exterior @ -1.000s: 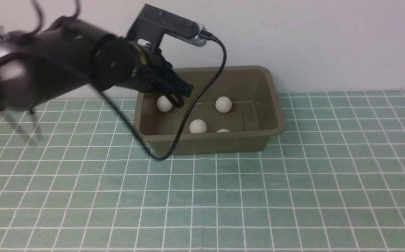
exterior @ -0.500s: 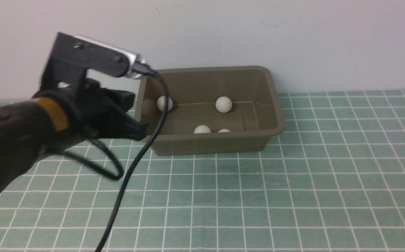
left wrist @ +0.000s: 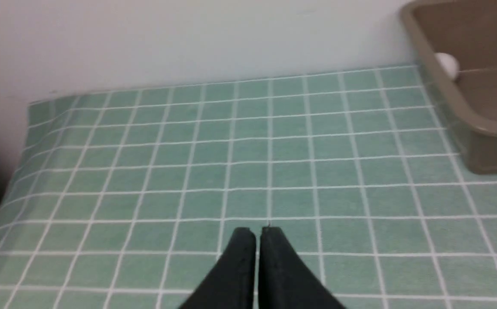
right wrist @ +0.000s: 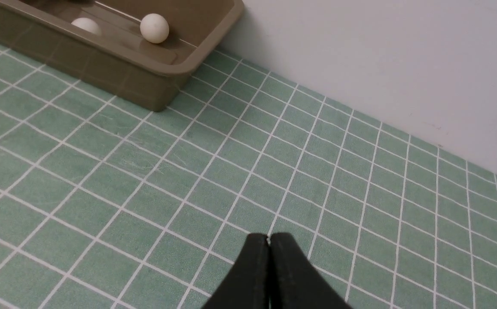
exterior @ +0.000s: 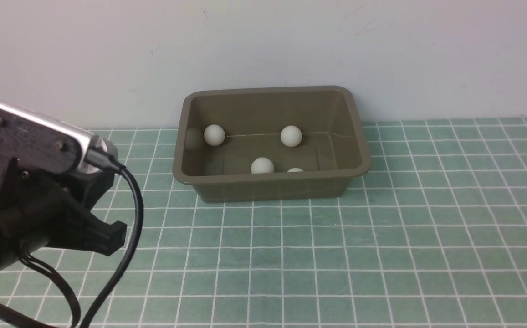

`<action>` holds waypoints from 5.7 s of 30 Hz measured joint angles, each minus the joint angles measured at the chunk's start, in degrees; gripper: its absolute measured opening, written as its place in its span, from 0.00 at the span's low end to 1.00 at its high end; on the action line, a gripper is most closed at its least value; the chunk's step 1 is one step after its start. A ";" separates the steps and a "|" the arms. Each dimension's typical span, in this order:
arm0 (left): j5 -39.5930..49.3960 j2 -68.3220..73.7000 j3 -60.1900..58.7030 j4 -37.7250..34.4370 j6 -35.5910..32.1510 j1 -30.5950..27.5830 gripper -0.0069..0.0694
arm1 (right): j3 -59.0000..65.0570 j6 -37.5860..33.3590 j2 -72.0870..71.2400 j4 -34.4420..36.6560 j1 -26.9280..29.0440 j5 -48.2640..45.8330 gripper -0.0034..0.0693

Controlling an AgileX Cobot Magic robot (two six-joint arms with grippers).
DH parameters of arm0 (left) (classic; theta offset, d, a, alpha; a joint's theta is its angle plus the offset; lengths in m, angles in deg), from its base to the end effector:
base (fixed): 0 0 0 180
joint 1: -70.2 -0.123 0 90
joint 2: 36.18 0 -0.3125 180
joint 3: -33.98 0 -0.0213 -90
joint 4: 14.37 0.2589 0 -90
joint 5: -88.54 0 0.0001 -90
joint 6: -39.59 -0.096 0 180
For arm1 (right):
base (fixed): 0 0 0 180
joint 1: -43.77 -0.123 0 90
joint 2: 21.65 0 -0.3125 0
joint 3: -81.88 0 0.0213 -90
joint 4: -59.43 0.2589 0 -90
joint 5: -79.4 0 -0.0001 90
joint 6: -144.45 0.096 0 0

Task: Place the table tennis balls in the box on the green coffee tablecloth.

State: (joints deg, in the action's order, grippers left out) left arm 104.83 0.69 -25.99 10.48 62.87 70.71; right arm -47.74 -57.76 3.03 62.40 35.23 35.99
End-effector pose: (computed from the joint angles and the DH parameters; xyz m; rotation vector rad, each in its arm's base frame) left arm 0.0982 0.0105 0.2655 -0.0578 1.9476 0.1172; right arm 0.0440 0.0101 0.2950 -0.5318 1.9983 -0.0869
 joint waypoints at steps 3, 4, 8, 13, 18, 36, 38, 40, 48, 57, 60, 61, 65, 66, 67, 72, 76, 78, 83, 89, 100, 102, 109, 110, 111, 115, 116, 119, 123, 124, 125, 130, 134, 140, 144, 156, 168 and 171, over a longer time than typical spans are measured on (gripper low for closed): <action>0.05 -9.66 -5.04 0.27 0.38 -3.87 0.09 | 0.00 -0.06 0.00 0.00 0.00 -0.05 0.03; 0.10 -12.35 -6.12 0.46 0.38 -4.40 0.09 | 0.00 -0.06 0.00 0.00 0.00 -0.05 0.03; 0.22 -22.61 -11.15 1.10 0.42 -4.71 0.09 | 0.00 -0.06 0.00 0.00 0.00 -0.05 0.03; 1.40 -29.85 -14.90 1.14 0.42 -4.71 0.09 | 0.00 -0.06 0.00 0.00 0.00 -0.05 0.03; 2.36 -30.39 -17.24 1.14 0.42 -4.71 0.09 | 0.00 -0.06 0.00 0.05 0.00 -0.69 0.03; 2.52 -30.39 -19.52 -3.20 0.81 -4.89 0.09 | 0.00 -0.06 0.00 0.00 0.00 -1.04 0.03; 2.52 -30.39 -19.52 -6.15 0.81 -4.89 0.09 | 0.00 -0.06 0.00 0.00 0.00 -1.04 0.03; 2.52 -30.39 -19.52 -10.09 0.81 -4.89 0.09 | 0.00 -0.06 0.00 0.00 0.00 -1.04 0.03; 2.78 -30.39 -19.52 -21.90 0.83 -4.89 0.09 | 0.00 -0.06 0.00 0.00 0.00 -1.16 0.03; 5.16 -30.39 -19.52 -22.82 0.83 -4.96 0.09 | 0.00 -0.06 0.00 0.00 0.00 -1.16 0.03; 5.23 -30.39 -19.52 -22.82 0.83 -4.96 0.09 | 0.00 -0.06 0.00 0.00 0.00 -1.16 0.03; 5.29 -30.39 -19.52 -22.82 0.83 -4.96 0.09 | 0.00 -0.06 0.00 0.00 0.00 -1.16 0.03; 5.29 -30.39 -19.52 -22.82 0.83 -4.96 0.09 | 0.00 -0.06 0.00 0.00 0.00 -1.16 0.03; 5.29 -30.39 -19.52 -22.82 0.83 -4.96 0.09 | 0.00 -0.06 0.00 0.00 0.00 -1.21 0.03; 5.29 -30.39 -19.52 -22.82 0.83 -4.96 0.09 | 0.00 -0.06 0.00 0.00 0.00 -1.21 0.03; 5.33 -30.39 -19.52 -22.94 0.83 -4.96 0.09 | 0.00 -0.06 -0.27 0.05 0.44 -1.21 0.03; 5.33 -30.39 -19.52 -22.94 0.83 -4.96 0.09 | 0.23 0.31 -4.50 0.69 4.64 -1.00 0.03; 5.34 -30.39 -19.52 -22.94 0.83 -4.96 0.09 | 1.28 0.74 -7.20 1.84 6.33 0.46 0.03; 5.39 -30.39 -19.52 -22.94 0.83 -4.96 0.09 | 6.28 1.25 -12.11 3.56 7.96 5.12 0.03; 5.39 -30.39 -19.52 -22.94 0.83 -4.96 0.09 | 13.68 1.38 -15.98 5.71 8.59 11.96 0.03; 5.52 -30.39 -19.47 -22.94 0.83 -4.96 0.09 | 28.07 1.42 -18.05 13.21 8.87 20.17 0.03; 5.52 -30.39 -19.47 -22.94 0.83 -4.96 0.09 | 28.62 1.45 -18.05 14.09 8.87 20.33 0.03; 5.52 -30.39 -19.47 -22.94 0.83 -4.96 0.09 | 28.82 1.45 -18.16 15.99 8.87 20.99 0.03; 5.52 -30.39 -19.47 -22.94 0.83 -4.96 0.09 | 28.82 1.45 -18.16 16.13 8.87 20.95 0.03; 5.52 -30.39 -19.47 -22.94 0.83 -4.96 0.09 | 28.82 1.45 -18.16 16.20 8.87 20.95 0.03; 5.52 -30.39 -19.47 -22.94 0.83 -4.96 0.09 | 28.82 1.45 -18.16 16.38 8.87 20.89 0.03; 5.52 -30.39 -19.47 -22.94 0.83 -4.96 0.09 | 28.82 1.45 -18.16 16.38 8.87 20.89 0.03; 5.52 -30.39 -19.47 -22.94 0.83 -4.96 0.09 | 28.82 1.45 -18.16 16.38 8.87 20.89 0.03; 5.52 -30.39 -19.47 -22.94 0.83 -4.96 0.09 | 28.82 1.45 -18.16 16.38 8.87 20.89 0.03; 5.52 -30.39 -19.47 -22.94 0.83 -4.96 0.09 | 28.82 1.45 -18.16 16.38 8.87 20.89 0.03; 5.52 -30.39 -19.47 -22.94 0.83 -4.96 0.09 | 28.82 1.50 -18.16 16.38 8.87 20.89 0.03; 5.52 -30.39 -19.47 -22.94 0.83 -4.96 0.09 | 28.82 1.49 -18.16 16.38 8.87 20.89 0.03; 5.52 -30.39 -19.47 -22.94 0.83 -4.96 0.09 | 28.82 1.49 -18.16 16.38 8.87 20.89 0.03; 5.52 -30.39 -19.47 -22.95 0.83 -4.96 0.09 | 28.82 1.49 -18.16 16.38 8.87 20.89 0.03; 5.52 -30.39 -19.47 -22.95 0.83 -4.96 0.09 | 28.82 1.49 -18.16 16.38 8.87 20.89 0.03; 5.52 -30.39 -19.47 -22.95 0.83 -4.96 0.09 | 28.82 1.49 -18.16 16.38 8.87 20.84 0.03; 5.52 -30.39 -19.47 -22.95 0.83 -4.96 0.09 | 28.82 1.49 -18.16 16.40 8.87 20.84 0.03; 5.52 -30.39 -19.47 -22.95 0.83 -4.96 0.09 | 28.82 1.49 -18.16 16.40 8.87 20.84 0.03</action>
State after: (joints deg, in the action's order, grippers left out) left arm 110.35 -29.70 -45.47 -12.48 63.71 65.75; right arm -18.92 -56.27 -15.13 78.80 44.10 56.84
